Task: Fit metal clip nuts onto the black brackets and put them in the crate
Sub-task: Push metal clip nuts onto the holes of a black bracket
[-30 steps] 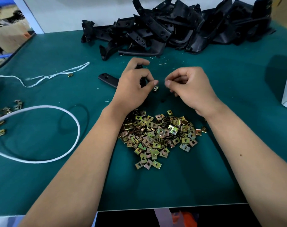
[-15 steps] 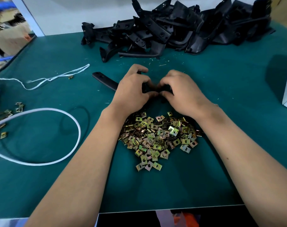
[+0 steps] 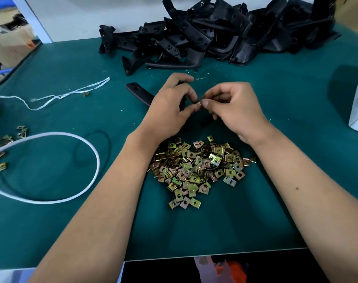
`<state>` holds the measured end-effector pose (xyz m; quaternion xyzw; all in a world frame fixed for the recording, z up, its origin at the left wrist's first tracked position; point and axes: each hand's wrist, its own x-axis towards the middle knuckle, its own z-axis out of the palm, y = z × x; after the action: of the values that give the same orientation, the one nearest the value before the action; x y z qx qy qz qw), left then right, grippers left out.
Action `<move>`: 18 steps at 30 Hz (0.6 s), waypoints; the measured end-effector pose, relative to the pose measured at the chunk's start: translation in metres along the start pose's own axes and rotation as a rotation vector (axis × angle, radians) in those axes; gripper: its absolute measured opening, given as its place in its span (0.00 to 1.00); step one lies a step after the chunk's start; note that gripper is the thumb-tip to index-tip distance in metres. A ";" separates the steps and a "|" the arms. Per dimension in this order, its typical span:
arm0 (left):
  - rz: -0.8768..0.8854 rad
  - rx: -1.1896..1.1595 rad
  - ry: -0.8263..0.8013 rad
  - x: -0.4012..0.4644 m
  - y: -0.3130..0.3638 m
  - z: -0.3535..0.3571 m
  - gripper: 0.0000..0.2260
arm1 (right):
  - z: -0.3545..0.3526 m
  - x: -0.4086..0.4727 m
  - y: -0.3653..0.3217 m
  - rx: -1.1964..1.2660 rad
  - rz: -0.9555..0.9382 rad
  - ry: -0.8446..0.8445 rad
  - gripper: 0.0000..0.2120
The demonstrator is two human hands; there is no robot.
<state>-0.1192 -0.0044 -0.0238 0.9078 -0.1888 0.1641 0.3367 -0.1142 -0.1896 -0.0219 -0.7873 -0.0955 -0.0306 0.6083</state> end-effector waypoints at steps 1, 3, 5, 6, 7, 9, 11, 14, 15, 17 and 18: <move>0.004 -0.005 0.009 0.000 0.000 0.000 0.06 | 0.001 0.000 0.000 0.040 0.013 0.016 0.05; 0.015 -0.002 0.025 0.000 0.000 -0.002 0.08 | 0.002 -0.001 0.000 0.097 0.032 0.047 0.04; 0.036 0.006 0.048 -0.001 0.001 -0.003 0.08 | 0.002 -0.001 0.000 0.108 0.037 0.048 0.03; 0.049 0.010 0.070 -0.001 0.001 -0.003 0.07 | 0.001 -0.001 0.000 0.108 0.036 0.035 0.03; 0.059 0.016 0.091 -0.001 0.001 -0.004 0.07 | 0.001 -0.001 -0.001 0.110 0.033 0.022 0.03; 0.068 0.023 0.107 -0.001 0.001 -0.004 0.07 | 0.000 -0.002 -0.002 0.112 0.025 0.001 0.03; 0.068 0.023 0.093 -0.001 0.001 -0.005 0.08 | -0.003 -0.001 -0.002 0.118 0.020 -0.034 0.04; 0.058 0.004 0.062 -0.001 0.002 -0.005 0.07 | -0.007 -0.002 -0.003 0.126 0.018 -0.080 0.05; 0.055 0.004 0.057 -0.001 0.003 -0.005 0.07 | -0.007 -0.002 -0.002 0.126 0.022 -0.078 0.05; 0.054 0.021 0.054 0.000 0.004 -0.004 0.07 | -0.005 -0.001 -0.002 0.131 0.042 -0.055 0.05; 0.054 0.028 0.055 -0.001 0.004 -0.003 0.07 | -0.004 -0.001 -0.002 0.140 0.057 -0.040 0.06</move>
<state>-0.1221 -0.0053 -0.0195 0.9022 -0.2016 0.2004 0.3244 -0.1153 -0.1927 -0.0193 -0.7458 -0.0871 0.0090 0.6604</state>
